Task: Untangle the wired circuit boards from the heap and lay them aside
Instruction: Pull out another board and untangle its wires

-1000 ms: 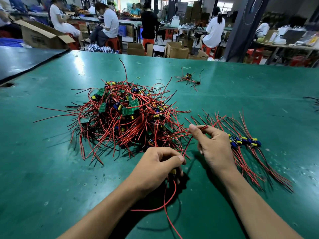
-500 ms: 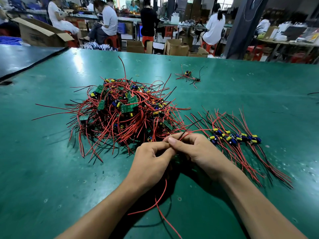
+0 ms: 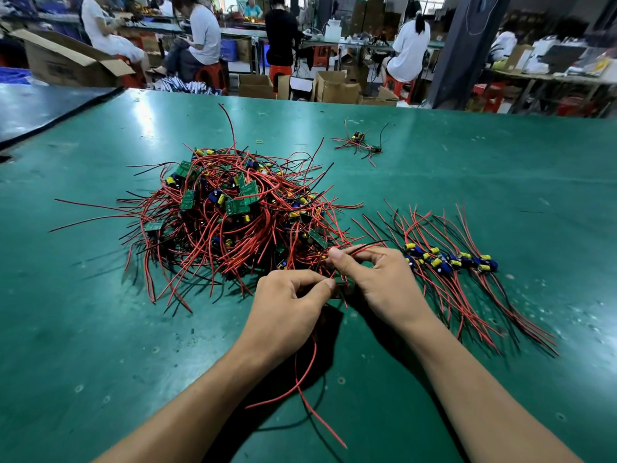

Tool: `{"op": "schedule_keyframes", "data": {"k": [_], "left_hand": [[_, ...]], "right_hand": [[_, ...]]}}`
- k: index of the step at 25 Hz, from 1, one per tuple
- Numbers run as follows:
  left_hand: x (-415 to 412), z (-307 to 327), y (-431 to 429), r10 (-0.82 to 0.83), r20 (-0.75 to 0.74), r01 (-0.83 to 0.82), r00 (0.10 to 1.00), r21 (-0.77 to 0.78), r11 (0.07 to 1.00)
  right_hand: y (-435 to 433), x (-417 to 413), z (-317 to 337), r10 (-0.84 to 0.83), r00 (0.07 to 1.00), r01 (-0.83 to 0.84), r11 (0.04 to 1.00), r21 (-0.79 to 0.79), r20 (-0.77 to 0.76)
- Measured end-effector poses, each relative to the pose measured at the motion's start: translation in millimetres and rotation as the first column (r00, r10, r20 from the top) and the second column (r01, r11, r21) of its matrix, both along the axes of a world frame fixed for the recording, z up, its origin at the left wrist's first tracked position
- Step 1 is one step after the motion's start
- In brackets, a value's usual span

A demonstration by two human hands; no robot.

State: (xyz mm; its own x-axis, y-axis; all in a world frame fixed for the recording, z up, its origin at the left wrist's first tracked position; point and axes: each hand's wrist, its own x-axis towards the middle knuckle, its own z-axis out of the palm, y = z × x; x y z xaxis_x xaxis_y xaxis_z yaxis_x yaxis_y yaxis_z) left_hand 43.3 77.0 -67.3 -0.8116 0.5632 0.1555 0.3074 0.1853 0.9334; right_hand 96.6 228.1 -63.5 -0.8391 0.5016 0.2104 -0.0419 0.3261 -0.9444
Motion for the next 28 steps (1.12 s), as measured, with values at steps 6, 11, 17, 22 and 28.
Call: {"op": "schedule_keyframes", "data": {"k": [6, 11, 17, 22, 28], "left_hand": [[4, 3, -2, -0.040, -0.010, 0.040, 0.999, -0.015, 0.999], [3, 3, -2, -0.071, -0.035, 0.070, 0.997, -0.024, 0.997], [1, 1, -4, -0.104, -0.008, 0.104, 0.995, -0.030, 0.994], [-1, -1, -3, -0.079, 0.008, 0.079, 0.997, 0.002, 0.997], [-1, -3, -3, -0.107, 0.026, 0.106, 0.994, 0.038, 0.994]], "right_hand": [[12, -5, -8, -0.279, 0.960, 0.281, 0.958, 0.057, -0.036], [7, -10, -2, -0.197, 0.980, 0.177, 0.837, -0.518, 0.018], [8, -7, 7, -0.050, 0.998, 0.060, 0.681, -0.729, 0.035], [-4, -1, 8, -0.050, 0.998, 0.055, 0.834, -0.549, 0.024], [-20, 7, 4, 0.198, 0.972, -0.165, 0.959, -0.230, 0.127]]}}
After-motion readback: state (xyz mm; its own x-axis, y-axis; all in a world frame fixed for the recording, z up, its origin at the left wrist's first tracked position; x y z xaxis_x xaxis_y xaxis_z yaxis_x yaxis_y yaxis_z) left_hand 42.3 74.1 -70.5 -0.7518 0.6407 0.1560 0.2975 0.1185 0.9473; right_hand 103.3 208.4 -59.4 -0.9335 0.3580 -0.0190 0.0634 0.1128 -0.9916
